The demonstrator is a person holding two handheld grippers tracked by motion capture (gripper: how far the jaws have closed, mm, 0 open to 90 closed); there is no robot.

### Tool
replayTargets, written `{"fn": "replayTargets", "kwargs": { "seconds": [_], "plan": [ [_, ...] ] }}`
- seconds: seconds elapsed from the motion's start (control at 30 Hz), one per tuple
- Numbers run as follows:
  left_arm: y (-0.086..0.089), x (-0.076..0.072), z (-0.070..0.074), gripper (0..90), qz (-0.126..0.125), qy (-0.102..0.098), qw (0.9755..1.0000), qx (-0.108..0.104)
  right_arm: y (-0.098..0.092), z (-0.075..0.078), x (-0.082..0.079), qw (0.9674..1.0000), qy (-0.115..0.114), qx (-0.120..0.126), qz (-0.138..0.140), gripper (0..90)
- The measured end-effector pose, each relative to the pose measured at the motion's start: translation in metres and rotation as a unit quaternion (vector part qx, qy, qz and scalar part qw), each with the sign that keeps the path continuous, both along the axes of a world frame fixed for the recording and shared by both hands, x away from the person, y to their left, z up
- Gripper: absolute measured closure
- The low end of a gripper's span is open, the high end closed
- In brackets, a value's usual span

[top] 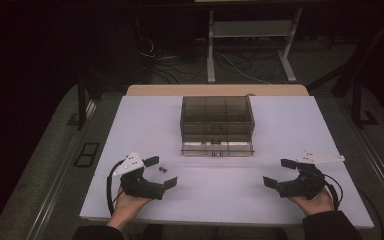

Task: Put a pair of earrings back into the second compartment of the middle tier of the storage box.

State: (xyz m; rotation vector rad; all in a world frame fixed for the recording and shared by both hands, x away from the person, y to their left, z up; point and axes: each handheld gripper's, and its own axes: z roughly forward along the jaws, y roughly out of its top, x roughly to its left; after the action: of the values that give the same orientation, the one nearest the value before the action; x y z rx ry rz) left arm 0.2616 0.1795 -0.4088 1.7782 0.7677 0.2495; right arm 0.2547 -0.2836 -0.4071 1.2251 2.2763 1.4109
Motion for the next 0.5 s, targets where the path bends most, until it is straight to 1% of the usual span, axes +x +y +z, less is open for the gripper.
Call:
{"fn": "replayTargets", "kwargs": {
  "seconds": [0.17,0.3,0.5],
  "plan": [
    [0.0,-0.001,0.003,0.0,-0.001,0.002,1.0,-0.001,-0.001,0.0,0.0,1.0,0.003,0.002,0.0,0.2],
    [0.002,-0.001,0.007,0.0,-0.003,0.003,1.0,0.005,0.0,0.0,0.001,1.0,0.006,0.0,0.002,0.1],
    [0.006,0.002,0.014,0.0,-0.002,0.012,0.9999,0.004,-0.001,0.0,0.001,1.0,0.009,-0.001,0.002,0.1]
  ]
}}
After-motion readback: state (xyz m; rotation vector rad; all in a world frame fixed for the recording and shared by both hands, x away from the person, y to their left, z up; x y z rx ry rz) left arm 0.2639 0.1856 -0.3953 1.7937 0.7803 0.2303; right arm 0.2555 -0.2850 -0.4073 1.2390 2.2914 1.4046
